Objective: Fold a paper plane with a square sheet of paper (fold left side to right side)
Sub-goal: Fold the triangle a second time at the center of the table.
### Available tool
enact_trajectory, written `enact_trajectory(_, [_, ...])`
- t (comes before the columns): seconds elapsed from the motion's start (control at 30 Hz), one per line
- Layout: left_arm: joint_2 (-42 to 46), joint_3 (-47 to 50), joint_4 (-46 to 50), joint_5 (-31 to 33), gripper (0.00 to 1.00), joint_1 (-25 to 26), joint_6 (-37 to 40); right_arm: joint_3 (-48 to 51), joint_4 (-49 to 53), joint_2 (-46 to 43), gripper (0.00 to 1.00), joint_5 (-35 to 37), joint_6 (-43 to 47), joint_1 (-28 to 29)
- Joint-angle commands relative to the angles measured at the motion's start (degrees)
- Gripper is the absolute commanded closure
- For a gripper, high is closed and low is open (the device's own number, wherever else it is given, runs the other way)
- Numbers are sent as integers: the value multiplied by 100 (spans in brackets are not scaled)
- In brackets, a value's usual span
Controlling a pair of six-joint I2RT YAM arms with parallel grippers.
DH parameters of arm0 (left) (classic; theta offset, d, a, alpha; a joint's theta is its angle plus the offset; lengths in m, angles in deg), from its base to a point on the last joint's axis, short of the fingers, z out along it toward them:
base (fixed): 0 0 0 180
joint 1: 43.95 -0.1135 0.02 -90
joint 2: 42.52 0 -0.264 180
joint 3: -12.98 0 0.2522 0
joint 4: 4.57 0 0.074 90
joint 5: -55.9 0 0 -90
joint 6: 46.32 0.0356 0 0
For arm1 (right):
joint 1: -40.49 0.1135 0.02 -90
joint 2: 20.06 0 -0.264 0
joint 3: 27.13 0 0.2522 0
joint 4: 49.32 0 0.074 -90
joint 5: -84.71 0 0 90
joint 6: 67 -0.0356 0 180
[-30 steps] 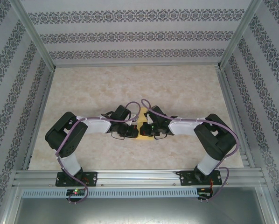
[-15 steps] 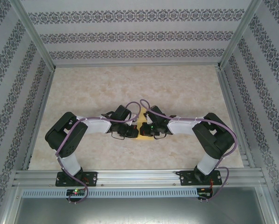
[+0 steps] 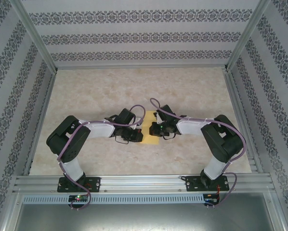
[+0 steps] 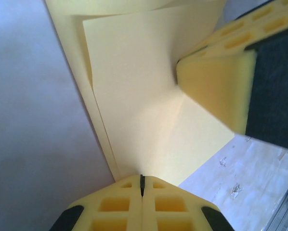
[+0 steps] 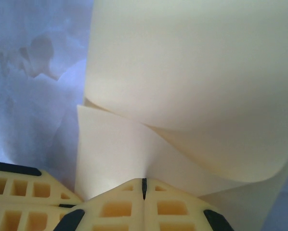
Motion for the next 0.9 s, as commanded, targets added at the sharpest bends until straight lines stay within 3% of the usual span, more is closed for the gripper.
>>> enact_trajectory(0.0, [-100,211,627,637,94,0,167,-85,252,94,100,333,272,-227])
enact_trajectory(0.6, [-8,243,661,669,94,0,153,4,291,-33,100,224,613,-1172])
enact_trajectory(0.87, [3,130,617,645,94,31,125,-20,366,-744,100,15,442,-957])
